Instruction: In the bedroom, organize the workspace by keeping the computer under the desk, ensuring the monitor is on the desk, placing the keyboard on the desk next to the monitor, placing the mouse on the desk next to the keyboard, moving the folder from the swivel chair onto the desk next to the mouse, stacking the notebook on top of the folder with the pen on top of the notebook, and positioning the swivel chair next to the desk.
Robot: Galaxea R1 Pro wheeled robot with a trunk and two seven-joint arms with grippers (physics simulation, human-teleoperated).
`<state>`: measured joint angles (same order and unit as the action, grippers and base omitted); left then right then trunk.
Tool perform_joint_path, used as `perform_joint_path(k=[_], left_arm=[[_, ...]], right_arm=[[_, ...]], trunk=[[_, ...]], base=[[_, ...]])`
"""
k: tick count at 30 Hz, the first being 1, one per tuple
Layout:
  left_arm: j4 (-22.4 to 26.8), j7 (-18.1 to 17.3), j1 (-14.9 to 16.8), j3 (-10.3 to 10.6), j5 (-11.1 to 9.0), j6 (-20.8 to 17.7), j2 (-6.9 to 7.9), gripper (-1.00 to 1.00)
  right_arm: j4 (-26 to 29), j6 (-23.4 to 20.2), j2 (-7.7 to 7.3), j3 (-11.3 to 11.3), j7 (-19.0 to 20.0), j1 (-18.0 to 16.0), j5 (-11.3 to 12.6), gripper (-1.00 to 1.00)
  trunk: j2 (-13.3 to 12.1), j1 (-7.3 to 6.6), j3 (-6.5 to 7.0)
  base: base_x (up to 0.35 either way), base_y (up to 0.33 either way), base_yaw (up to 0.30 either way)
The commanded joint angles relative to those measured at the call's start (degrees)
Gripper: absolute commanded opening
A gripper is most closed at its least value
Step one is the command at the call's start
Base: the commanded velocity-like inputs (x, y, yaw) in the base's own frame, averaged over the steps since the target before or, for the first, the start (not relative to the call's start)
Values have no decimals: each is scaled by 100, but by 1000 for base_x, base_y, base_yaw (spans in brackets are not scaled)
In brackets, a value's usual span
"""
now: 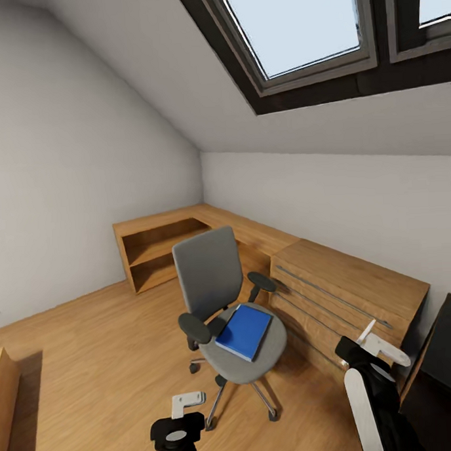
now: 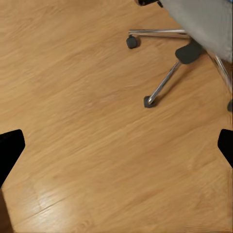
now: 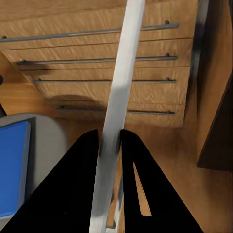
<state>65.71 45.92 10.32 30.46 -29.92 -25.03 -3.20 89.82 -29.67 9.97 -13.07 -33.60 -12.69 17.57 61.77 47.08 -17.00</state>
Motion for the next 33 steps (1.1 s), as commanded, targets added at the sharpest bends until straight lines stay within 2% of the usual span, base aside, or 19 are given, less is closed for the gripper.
perform_joint_path(k=[1, 5, 6, 10, 14, 17, 22, 33], left_arm=[[6, 43, 5, 71, -33, -17, 3, 100], [4, 41, 5, 158, -32, -13, 4, 100], [3, 40, 7, 176, -31, -12, 1, 100], [7, 54, 6, 186, -31, 14, -4, 100], [4, 48, 5, 199, -32, 439, -5, 100], [4, 48, 5, 254, -32, 502, -6, 100], [3, 84, 6, 592, -16, 554, -2, 100], [-6, 76, 5, 630, -43, 557, 4, 100]], right_arm=[[8, -21, -1, -42, -36, -6, 46, -100], [9, -34, -66, -250, -33, -6, 48, -100], [9, -37, -89, -367, -33, -6, 46, -100], [9, -39, -179, -540, -28, -6, 48, -100], [9, -39, -242, -690, -25, -6, 48, -100], [9, -39, -245, -710, -27, -6, 49, -100], [9, -40, -249, -725, -26, -6, 51, -100], [9, -40, -241, -718, -27, -6, 53, -100]], trunk=[[-36, -22, 15], [-197, -110, 100], [-237, -132, 121], [-397, -220, 203], [-558, -308, 284], [-678, -373, 344], [-879, -483, 444], [-1320, -725, 644]], base=[[0, 0, -271], [0, 0, -272], [0, 0, -276], [0, 0, -278], [0, 0, -279], [0, -9, -279], [10, -198, -278], [174, -237, -154]])
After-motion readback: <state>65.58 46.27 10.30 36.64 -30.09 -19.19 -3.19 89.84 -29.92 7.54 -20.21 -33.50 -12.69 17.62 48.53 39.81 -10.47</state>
